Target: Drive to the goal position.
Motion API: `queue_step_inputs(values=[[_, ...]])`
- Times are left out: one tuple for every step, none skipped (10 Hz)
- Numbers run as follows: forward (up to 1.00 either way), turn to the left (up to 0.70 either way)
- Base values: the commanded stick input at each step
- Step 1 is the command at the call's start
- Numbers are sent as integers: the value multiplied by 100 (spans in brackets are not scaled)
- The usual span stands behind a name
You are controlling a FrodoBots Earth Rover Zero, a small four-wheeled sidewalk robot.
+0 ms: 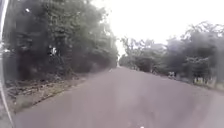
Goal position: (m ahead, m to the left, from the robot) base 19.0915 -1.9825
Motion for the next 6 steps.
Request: queue_step_inputs(values=[[70,1],[70,1],[70,1],[70,1],[70,1],[70,1]])
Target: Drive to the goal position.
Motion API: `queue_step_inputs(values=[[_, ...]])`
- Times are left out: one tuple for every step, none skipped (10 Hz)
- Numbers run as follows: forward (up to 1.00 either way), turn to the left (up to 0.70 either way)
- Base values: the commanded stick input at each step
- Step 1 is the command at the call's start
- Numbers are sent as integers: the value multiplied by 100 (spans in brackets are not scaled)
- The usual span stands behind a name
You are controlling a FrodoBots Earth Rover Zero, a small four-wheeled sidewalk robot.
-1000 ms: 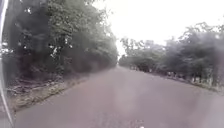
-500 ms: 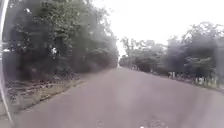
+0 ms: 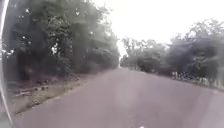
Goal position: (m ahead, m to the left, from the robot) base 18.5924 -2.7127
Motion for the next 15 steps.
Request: queue_step_inputs(values=[[70,1],[70,1],[70,1],[70,1],[70,1],[70,1],[70,1],[70,1],[70,1],[70,1],[70,1],[70,1],[70,1],[70,1],[70,1]])
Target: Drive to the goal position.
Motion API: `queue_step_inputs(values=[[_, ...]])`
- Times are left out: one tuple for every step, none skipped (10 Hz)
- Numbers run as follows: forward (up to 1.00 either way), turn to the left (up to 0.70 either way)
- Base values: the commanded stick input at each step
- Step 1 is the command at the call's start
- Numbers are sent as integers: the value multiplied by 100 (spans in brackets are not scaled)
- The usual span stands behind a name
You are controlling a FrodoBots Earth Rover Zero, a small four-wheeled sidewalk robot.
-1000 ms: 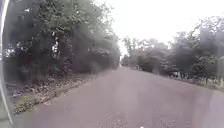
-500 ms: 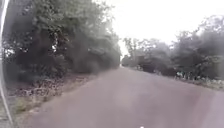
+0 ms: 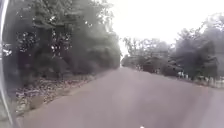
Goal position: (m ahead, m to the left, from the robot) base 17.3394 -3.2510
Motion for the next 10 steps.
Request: queue_step_inputs(values=[[70,1],[70,1],[70,1],[70,1],[70,1],[70,1],[70,1],[70,1],[70,1],[70,1]])
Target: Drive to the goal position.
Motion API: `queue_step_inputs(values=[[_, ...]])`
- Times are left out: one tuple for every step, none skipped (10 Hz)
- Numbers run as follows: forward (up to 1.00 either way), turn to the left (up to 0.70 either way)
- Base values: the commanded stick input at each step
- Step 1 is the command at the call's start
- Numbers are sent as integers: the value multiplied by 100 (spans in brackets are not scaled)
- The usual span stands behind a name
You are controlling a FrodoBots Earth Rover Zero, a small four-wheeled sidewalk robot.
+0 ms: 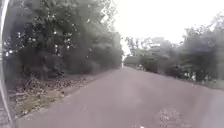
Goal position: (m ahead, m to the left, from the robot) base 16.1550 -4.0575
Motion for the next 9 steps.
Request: queue_step_inputs(values=[[70,1],[70,1],[70,1],[70,1],[70,1],[70,-7],[70,-28],[70,-19],[70,-11]])
